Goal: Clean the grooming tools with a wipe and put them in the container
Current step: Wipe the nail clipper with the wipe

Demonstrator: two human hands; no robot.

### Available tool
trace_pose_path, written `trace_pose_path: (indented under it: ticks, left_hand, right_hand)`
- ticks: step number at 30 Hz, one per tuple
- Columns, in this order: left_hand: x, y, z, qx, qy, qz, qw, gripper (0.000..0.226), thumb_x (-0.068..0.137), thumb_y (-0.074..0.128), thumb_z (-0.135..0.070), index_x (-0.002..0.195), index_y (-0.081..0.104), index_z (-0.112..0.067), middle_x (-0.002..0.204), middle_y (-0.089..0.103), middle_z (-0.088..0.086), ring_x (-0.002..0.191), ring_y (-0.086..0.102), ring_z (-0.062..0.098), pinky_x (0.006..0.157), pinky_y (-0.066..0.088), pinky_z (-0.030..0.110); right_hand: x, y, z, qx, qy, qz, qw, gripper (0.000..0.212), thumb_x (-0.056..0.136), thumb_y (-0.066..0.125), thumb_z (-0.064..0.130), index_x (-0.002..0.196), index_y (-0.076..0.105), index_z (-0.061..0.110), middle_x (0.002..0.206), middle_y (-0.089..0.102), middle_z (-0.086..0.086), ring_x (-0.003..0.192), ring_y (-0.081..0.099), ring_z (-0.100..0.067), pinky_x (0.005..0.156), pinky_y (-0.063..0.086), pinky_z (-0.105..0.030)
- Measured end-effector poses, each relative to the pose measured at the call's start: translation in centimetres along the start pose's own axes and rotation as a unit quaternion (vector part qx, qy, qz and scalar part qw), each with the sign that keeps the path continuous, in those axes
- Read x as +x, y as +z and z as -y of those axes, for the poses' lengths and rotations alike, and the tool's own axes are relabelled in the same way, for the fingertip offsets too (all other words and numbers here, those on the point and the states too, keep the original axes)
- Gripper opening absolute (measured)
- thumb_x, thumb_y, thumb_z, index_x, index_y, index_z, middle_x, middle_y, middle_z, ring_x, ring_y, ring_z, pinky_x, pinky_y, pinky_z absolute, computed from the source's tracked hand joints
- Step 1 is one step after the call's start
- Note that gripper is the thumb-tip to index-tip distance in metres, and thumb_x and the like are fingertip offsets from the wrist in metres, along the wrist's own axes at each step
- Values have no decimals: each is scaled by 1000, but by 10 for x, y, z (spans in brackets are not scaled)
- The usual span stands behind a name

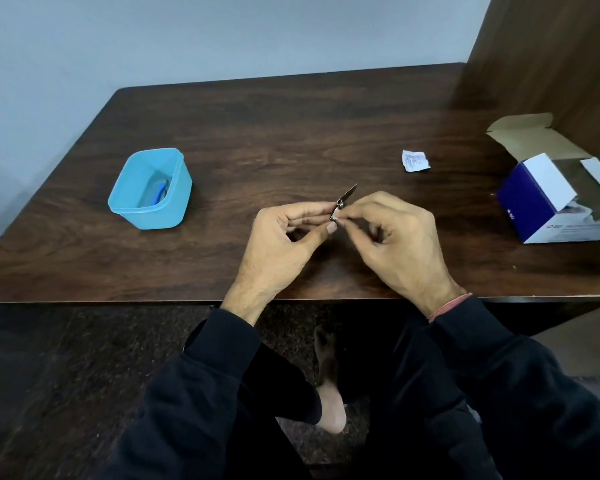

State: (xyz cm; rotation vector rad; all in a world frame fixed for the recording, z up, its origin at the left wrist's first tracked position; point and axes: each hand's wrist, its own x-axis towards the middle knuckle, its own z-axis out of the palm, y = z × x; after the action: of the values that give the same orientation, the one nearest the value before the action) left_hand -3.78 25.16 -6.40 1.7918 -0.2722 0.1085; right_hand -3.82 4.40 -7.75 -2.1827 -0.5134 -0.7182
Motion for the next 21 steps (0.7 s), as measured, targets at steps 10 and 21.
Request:
trace_pose_path:
  ticks: [10, 21]
  left_hand:
    - [-1, -1, -1, -43, -14, -26, 999, 25, 89, 93, -7, 112, 88, -13, 107, 88, -6, 105, 84, 17, 98, 65, 29]
    - [-1, -3, 3, -16, -16, 4, 1000, 24, 92, 91, -5, 115, 88, -14, 108, 88, -6, 103, 84, 15, 100, 65, 33]
  right_hand:
    - [0, -2, 4, 8, 13, -1, 1000, 7, 98, 85, 19, 103, 84, 23, 100, 78, 14, 63, 56, -8, 67, 57, -31]
    - [-2, -1, 2, 6, 2, -2, 1000, 5, 101, 84, 18, 106, 85, 20, 104, 78, 15, 72, 56, 9, 72, 48, -17]
